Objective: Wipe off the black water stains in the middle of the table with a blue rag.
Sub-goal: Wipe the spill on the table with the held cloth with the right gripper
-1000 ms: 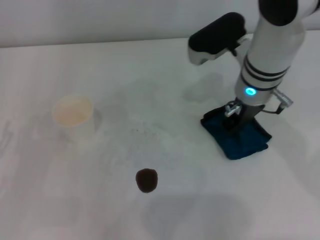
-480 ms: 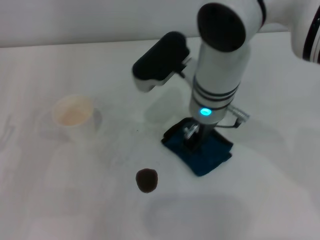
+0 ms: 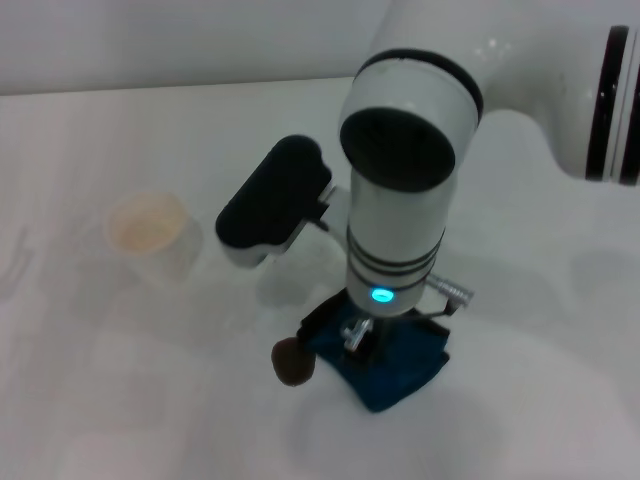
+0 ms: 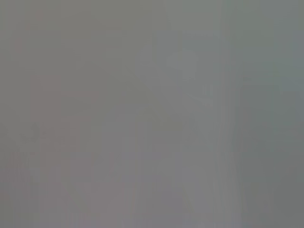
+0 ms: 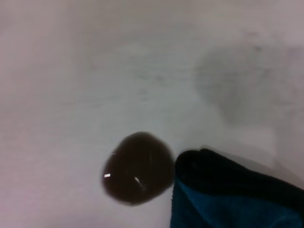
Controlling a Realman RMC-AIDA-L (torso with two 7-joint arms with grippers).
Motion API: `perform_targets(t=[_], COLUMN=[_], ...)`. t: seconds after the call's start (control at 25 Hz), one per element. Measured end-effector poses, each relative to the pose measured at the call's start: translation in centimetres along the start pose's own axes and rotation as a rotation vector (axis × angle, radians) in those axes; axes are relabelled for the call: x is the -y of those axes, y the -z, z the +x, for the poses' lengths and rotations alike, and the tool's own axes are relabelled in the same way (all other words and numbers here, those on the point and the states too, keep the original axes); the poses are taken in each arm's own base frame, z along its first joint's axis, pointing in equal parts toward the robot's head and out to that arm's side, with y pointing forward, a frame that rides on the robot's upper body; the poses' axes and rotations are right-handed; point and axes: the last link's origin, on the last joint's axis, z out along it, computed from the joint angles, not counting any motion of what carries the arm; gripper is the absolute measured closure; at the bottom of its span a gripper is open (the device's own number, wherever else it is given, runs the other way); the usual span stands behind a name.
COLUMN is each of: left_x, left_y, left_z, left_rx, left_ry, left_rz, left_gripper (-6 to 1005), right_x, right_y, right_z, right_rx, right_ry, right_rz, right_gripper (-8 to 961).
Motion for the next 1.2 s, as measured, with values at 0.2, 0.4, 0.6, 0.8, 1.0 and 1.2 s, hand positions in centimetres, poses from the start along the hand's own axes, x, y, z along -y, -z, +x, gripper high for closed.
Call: perform_targets(t=[0.2,0.4,0.6,0.8,1.0,1.2], left_x=[-0.3,-0.3,-0.3,-0.2,-0.3,-0.2], left_y=[0.4,0.8,1.4,1.8,1.9,2.0], left_z=[-0.2,-0.3,-0.4,-0.5,-0.6,-0.6], left_rx=[0.009,0.013,0.021,0.027,0.029,0.030], left_ry=[0.007,0.008,0.010,0.012,0.013,0.012], left_rz=[-0.003,-0.004,0.000,0.005,0.007,0.008], left_gripper=[119,118,117,117,117,116], right_x=[-2.5,-4.5,-5.9,-6.3,-5.4,-3.4], right_y=[0.4,0.9,1.4,2.2,1.7,0.8], right_z=[-0.2,-1.1,-2.2,-3.5,-4.0,-3.5], right_rx=[0.033,0.074,0.124,0.185,0.205,0.160], right_ry=[0.038,0.078,0.112,0.128,0.124,0.082], right_rz=[-0.049,-0.094,-0.129,-0.136,-0.124,-0.084], right_gripper=[909,909,909,912,912,912])
